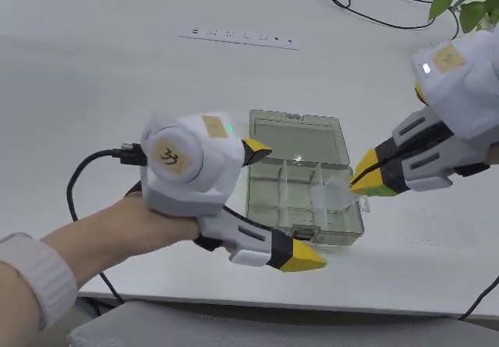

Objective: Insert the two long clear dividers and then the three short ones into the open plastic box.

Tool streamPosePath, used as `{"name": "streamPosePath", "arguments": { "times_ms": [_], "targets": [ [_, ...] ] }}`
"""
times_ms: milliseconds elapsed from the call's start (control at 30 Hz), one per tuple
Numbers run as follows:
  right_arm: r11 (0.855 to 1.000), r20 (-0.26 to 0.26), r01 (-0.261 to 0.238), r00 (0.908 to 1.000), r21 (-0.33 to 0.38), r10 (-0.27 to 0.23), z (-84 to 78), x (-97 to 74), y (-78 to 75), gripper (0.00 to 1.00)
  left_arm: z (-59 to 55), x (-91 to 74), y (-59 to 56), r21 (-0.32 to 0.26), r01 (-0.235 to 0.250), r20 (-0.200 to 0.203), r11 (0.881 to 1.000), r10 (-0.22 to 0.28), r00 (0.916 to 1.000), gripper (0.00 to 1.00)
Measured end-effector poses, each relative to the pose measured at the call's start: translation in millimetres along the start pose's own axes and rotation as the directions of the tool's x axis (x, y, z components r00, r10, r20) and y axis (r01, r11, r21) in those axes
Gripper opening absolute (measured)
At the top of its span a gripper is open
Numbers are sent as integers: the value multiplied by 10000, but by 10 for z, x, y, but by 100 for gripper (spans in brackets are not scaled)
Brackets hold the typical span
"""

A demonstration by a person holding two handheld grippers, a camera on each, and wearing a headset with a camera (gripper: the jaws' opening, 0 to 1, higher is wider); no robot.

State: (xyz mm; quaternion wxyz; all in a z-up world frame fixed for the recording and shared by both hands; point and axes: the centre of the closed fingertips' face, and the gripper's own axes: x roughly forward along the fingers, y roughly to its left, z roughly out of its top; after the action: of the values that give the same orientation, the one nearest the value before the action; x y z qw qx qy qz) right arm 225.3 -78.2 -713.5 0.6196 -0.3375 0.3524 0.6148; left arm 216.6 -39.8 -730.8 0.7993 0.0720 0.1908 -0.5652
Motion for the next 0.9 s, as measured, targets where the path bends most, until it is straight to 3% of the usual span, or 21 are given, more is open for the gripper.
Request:
{"name": "streamPosePath", "arguments": {
  "times_ms": [500,900],
  "targets": [
    [9998,-442,71,9990,-165,-78,402,349,-339,2,-151,-370,201,-537,-583,226,9969,596,9980,100],
    [9992,-1032,-96,9946,-389,55,369,518,-365,2,-221,-533,274,-749,-872,227,9934,891,9958,100]
  ]
}}
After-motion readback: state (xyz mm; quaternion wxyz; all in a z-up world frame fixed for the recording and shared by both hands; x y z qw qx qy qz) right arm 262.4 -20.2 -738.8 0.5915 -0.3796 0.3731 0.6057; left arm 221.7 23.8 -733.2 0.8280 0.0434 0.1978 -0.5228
